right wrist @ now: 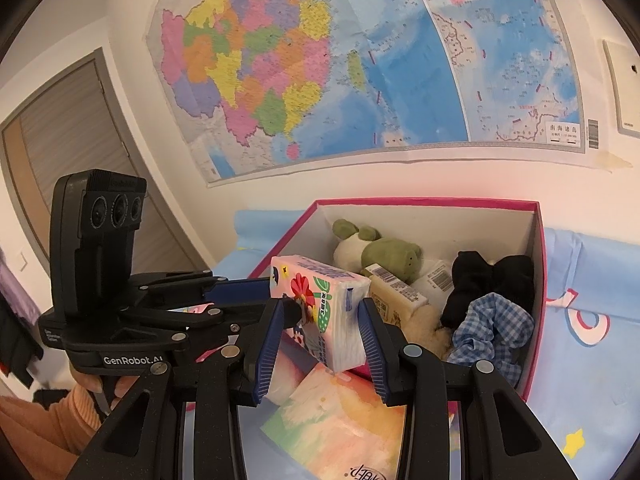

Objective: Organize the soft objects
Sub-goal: 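Lower the floral packet into the pink box with the right tool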

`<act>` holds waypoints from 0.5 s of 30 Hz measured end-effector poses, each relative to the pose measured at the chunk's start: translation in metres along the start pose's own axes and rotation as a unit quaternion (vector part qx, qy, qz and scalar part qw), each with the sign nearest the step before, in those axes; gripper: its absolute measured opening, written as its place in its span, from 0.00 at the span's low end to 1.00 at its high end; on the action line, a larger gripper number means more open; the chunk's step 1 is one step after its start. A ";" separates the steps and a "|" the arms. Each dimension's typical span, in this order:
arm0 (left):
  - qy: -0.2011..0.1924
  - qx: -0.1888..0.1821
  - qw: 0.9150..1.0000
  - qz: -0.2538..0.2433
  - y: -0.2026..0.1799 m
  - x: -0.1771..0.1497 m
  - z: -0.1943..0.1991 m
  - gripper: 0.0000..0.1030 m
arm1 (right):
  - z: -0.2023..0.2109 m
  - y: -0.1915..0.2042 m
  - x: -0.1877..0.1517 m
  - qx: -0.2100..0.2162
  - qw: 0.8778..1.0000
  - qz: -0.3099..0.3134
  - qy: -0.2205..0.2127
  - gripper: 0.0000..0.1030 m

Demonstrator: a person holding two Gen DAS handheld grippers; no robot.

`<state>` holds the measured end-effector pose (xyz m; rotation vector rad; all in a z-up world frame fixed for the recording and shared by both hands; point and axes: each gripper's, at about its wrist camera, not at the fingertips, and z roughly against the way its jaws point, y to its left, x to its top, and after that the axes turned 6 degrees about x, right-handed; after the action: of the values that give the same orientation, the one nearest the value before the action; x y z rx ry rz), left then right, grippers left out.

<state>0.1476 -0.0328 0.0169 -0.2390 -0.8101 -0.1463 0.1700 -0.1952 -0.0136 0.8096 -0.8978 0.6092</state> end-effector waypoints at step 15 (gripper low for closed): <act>0.012 0.006 1.000 0.014 0.008 0.005 -0.012 0.35 | -0.015 -0.009 0.003 -0.005 1.000 -0.009 0.008 0.38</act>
<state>0.1609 -0.0286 0.0116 -0.2373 -0.7829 -0.1184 0.1852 -0.1881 -0.0195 0.8029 -0.8767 0.5943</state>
